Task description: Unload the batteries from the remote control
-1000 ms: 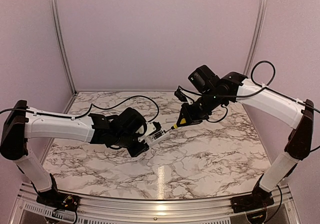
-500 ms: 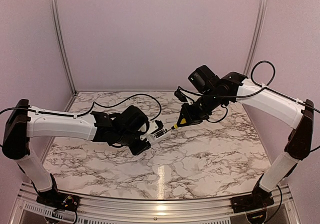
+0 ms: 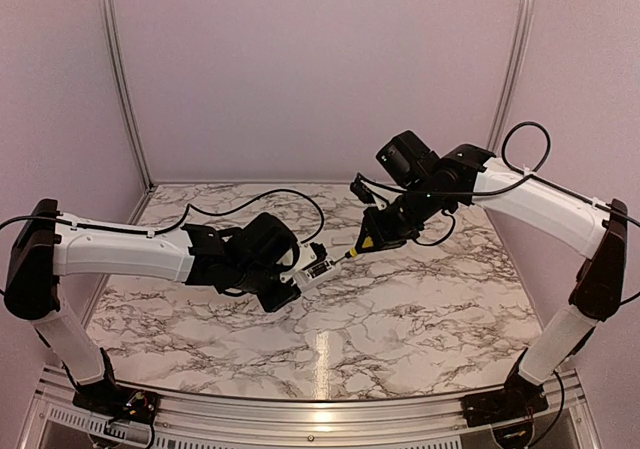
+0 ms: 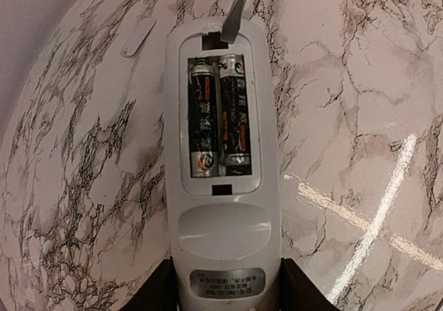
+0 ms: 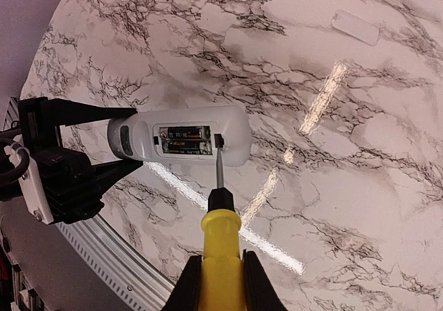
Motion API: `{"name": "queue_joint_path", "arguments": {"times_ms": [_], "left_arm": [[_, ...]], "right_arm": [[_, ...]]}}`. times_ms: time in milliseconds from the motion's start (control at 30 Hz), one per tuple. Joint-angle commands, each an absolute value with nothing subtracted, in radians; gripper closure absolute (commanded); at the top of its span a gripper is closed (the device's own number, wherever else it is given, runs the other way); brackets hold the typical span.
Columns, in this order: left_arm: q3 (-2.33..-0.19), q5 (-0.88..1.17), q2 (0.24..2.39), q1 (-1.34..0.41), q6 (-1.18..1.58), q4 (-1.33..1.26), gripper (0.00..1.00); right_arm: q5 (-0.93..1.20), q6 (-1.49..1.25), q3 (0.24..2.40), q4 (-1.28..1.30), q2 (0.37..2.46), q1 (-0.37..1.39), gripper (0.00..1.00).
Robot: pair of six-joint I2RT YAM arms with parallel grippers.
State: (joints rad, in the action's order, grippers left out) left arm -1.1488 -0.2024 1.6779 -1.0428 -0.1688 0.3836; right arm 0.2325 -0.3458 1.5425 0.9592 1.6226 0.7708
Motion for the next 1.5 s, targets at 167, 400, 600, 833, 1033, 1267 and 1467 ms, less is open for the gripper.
{"name": "queue_joint_path", "arguments": {"times_ms": [167,400,600,833,1033,1267,1467], "left_arm": [[-1.173,-0.208,1.683,-1.052,-0.18,0.373,1.0],[-1.177,-0.209,1.684,-1.052,-0.176,0.374,1.0],[-1.175,-0.211,1.681,-1.052,-0.174,0.37,1.0],[-1.17,-0.205,1.675,-1.052,-0.175,0.36,1.0],[-1.162,-0.2,1.665,-1.055,-0.188,0.351,1.0],[-1.14,-0.2,1.649,-1.064,-0.219,0.328,1.0],[-1.101,-0.199,1.619,-1.068,-0.25,0.287,1.0]], "right_arm": [[0.219,-0.35,1.558,0.957,1.627,0.778,1.0],[0.259,-0.348,1.554,0.941,1.627,0.777,1.0],[0.264,-0.35,1.533,0.934,1.62,0.779,1.0],[0.258,-0.355,1.524,0.928,1.62,0.781,1.0],[0.261,-0.356,1.52,0.924,1.624,0.781,1.0],[0.28,-0.357,1.511,0.913,1.626,0.781,1.0],[0.344,-0.362,1.492,0.88,1.617,0.781,1.0]]}}
